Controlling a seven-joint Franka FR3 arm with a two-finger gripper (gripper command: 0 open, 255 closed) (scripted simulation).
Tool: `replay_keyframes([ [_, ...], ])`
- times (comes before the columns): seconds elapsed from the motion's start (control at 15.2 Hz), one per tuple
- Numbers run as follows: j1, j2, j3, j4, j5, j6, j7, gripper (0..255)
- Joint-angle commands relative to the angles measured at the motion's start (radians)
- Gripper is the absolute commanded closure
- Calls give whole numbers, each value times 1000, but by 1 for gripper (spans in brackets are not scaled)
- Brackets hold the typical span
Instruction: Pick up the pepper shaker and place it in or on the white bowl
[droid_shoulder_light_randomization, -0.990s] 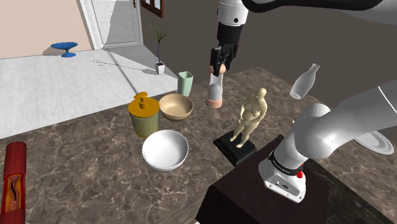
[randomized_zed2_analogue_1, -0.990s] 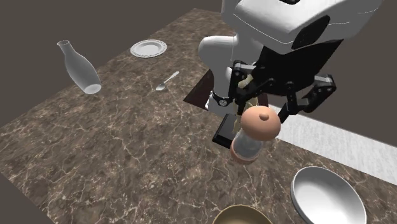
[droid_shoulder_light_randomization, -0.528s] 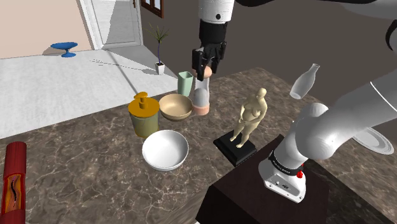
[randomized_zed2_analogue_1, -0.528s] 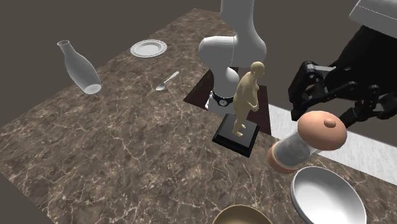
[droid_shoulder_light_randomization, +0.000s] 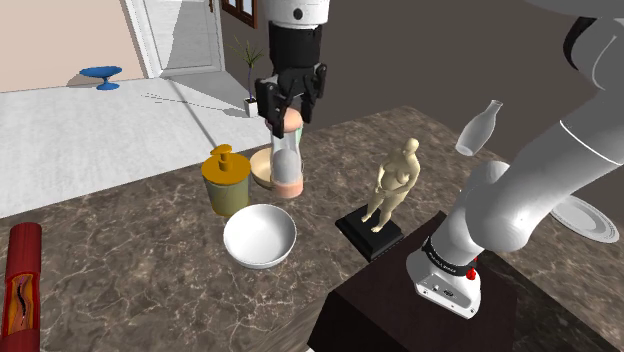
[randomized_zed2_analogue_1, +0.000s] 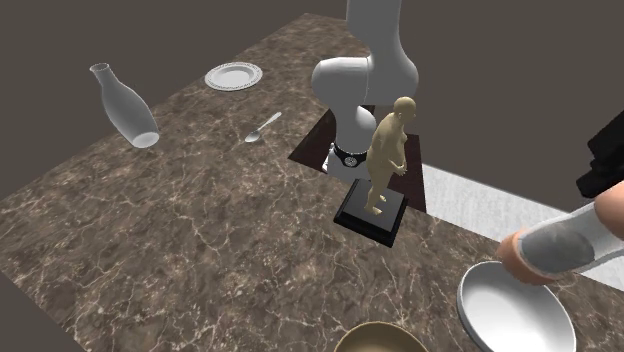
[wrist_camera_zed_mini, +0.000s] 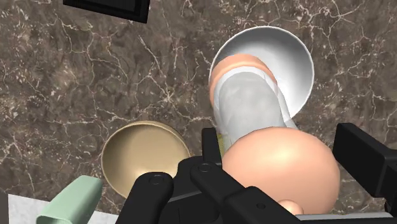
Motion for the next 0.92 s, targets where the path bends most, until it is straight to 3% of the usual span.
replay_keyframes([
  [0.0,11,53,31,57,-10,-4,48,255],
  [0.13,33,132,77,151,-33,-24,121,255],
  [0.86,35,106,74,-24,-22,128,111,255],
])
